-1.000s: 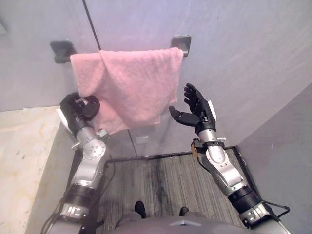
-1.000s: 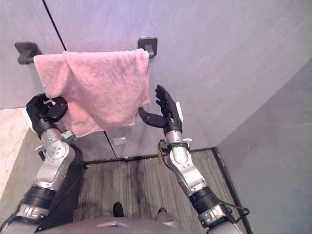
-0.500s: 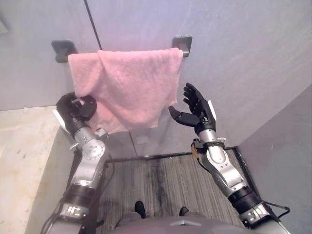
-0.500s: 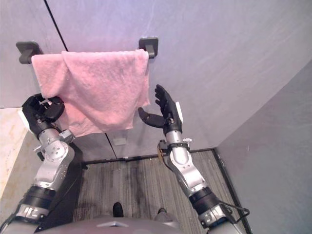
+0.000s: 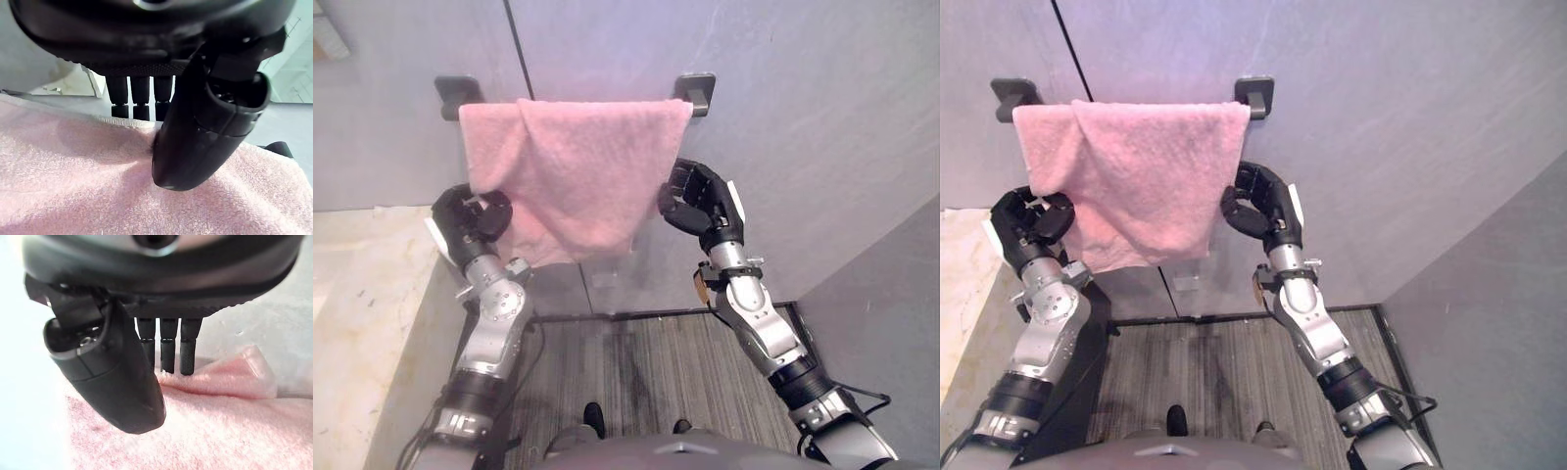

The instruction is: Organize the bathroom.

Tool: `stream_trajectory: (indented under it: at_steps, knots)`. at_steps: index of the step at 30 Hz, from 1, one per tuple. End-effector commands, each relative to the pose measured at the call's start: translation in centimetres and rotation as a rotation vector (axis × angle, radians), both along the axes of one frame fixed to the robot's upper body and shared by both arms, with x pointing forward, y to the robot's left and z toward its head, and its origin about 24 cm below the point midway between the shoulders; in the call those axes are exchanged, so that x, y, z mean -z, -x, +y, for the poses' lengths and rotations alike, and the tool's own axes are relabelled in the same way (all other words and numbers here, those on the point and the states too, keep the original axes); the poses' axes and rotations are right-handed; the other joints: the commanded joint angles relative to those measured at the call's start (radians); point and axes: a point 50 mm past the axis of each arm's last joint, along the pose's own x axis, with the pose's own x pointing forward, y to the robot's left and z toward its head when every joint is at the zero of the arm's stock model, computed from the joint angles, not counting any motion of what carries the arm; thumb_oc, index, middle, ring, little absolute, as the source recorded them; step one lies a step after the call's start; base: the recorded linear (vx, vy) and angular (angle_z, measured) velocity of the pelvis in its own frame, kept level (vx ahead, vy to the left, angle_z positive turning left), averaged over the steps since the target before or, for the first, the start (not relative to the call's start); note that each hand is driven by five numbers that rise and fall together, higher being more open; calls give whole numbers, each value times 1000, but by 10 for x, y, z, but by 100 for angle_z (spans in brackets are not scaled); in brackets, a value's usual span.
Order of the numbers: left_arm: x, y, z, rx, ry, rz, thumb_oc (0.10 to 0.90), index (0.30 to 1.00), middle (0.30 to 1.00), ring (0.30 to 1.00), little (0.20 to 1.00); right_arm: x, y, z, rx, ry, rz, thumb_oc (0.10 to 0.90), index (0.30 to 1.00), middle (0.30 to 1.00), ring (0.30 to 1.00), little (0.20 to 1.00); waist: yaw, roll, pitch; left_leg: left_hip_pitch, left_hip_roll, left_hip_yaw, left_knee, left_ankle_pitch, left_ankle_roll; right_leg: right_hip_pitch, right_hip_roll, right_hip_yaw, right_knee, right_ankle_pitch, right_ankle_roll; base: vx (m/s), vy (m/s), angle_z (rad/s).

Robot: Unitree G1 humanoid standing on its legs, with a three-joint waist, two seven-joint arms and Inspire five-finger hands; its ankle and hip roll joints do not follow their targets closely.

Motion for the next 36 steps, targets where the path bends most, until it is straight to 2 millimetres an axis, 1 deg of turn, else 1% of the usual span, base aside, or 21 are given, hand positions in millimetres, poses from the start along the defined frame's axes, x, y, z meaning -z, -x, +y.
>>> stream_trajectory:
  at_steps: [1,7,10,16,23,25,29,30,31,32,33,34,36]
  knots:
    - [-47,-18,-6,32,-136,-219,400,300,300,300,300,-53,-8,2,-15,-85,-232,400,300,300,300,300,8,3,-66,78,-40,41,-1,-114,38,-55,26,-40,153,-82,51,0,0,0]
    - [-43,-14,1,-5,-125,-219,400,300,300,300,300,-35,-4,-10,73,-92,-169,400,300,300,300,300,-3,5,-63,79,-39,47,-1,-114,40,-61,24,-34,159,-77,54,0,0,0]
    - [-40,-10,3,-26,-123,-221,400,300,300,300,300,-19,1,-21,176,-117,-102,400,300,300,300,300,-14,9,-60,80,-38,55,-1,-116,43,-66,24,-24,163,-75,57,0,0,0]
    - [-38,-6,3,-62,-113,-226,400,300,300,300,300,2,7,-31,319,-173,-10,400,300,300,300,300,-29,19,-55,83,-38,66,-1,-116,46,-70,23,-12,165,-71,58,-4,21,-4]
    - [-35,-5,4,-86,-102,-220,400,300,300,300,300,12,10,-32,417,-264,48,400,300,300,300,300,-36,32,-54,86,-40,69,-1,-115,49,-69,24,-7,164,-74,55,7,24,-7]
    - [-35,-4,3,-87,-100,-218,400,300,300,300,300,11,11,-32,425,-289,50,400,300,300,300,300,-36,33,-53,85,-41,68,-1,-115,50,-70,24,-6,165,-75,55,6,13,-4]
    - [-35,-5,2,-81,-99,-214,400,300,300,300,300,8,9,-29,401,-274,29,400,300,300,300,300,-34,36,-53,85,-41,66,-1,-115,51,-70,24,-8,167,-79,53,0,0,0]
    - [-34,-5,1,-76,-96,-210,400,300,300,300,300,6,8,-26,379,-262,11,444,366,366,366,366,-32,37,-53,85,-43,64,-1,-115,52,-69,25,-9,168,-82,51,0,0,0]
    - [-34,-5,1,-75,-94,-209,400,300,300,300,300,5,8,-26,373,-260,6,640,660,660,660,660,-31,37,-54,84,-43,64,-1,-115,51,-69,25,-10,167,-83,51,0,0,0]
    - [-33,-5,1,-76,-89,-206,541,512,512,512,512,4,8,-24,363,-244,-5,800,900,900,900,900,-30,37,-54,84,-43,63,-1,-115,51,-70,25,-11,168,-83,51,0,0,0]
    - [-33,-5,1,-76,-88,-204,711,766,766,766,766,4,8,-24,357,-234,-10,800,900,900,900,900,-29,38,-54,84,-43,62,-1,-115,51,-70,25,-11,168,-84,51,0,0,0]
    - [-32,-6,2,-77,-89,-195,800,900,900,900,900,3,7,-22,336,-213,-20,800,900,900,900,900,-27,37,-54,84,-43,61,-1,-116,51,-70,24,-13,170,-86,51,0,0,0]
    - [-30,-5,2,-71,-89,-179,800,900,900,900,900,2,8,-23,344,-185,-32,800,900,900,900,900,-25,35,-55,83,-43,60,-1,-116,51,-70,24,-16,170,-88,51,0,0,0]
